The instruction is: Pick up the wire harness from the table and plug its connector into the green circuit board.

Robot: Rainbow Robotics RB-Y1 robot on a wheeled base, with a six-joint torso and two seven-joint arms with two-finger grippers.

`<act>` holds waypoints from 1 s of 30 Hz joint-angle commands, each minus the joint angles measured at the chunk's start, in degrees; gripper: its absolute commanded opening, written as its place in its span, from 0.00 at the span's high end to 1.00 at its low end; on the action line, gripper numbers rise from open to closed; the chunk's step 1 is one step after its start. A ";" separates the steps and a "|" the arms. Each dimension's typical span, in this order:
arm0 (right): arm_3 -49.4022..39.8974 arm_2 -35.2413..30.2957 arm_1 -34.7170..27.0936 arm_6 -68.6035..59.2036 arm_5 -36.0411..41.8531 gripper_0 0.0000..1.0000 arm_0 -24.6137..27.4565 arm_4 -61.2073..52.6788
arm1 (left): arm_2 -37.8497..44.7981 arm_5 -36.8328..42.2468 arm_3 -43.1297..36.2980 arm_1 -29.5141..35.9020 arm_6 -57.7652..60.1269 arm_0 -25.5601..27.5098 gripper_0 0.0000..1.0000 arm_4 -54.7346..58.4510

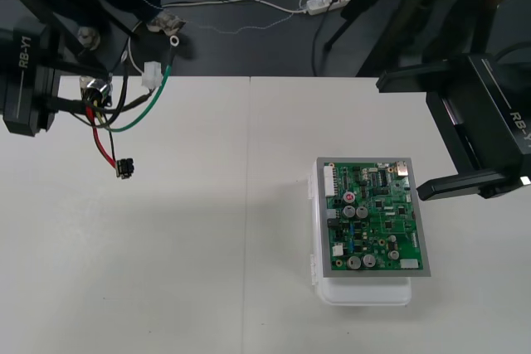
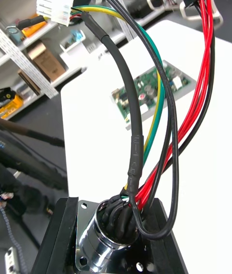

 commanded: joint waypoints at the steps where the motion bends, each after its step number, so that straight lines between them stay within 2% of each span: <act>1: -0.43 2.54 -0.44 -0.28 -0.01 0.00 -3.15 -1.45 | 2.83 -2.05 -3.37 -3.88 5.14 4.82 1.00 0.52; 6: -0.43 5.35 -0.53 0.51 -0.01 0.00 -4.21 -1.72 | 2.83 -2.22 -5.04 -7.13 10.76 9.03 1.00 0.78; 12: -0.43 5.62 -0.44 1.48 -0.01 0.00 -4.38 -1.45 | 2.83 -2.84 -7.15 -11.70 17.27 12.46 1.00 0.52; 17: 0.01 6.15 -0.44 1.48 -0.01 0.00 -4.47 -1.37 | 2.83 -3.28 -9.08 -15.57 22.72 13.87 1.00 -0.80; 22: 4.23 7.20 -0.09 1.57 -0.01 0.00 -4.47 -0.93 | 2.83 -3.54 -11.37 -20.14 29.49 15.19 1.00 -3.79; 30: 4.49 7.46 -0.09 1.30 -0.01 0.00 -5.52 -0.93 | 2.83 -4.68 -15.14 -26.38 40.03 16.42 1.00 -8.44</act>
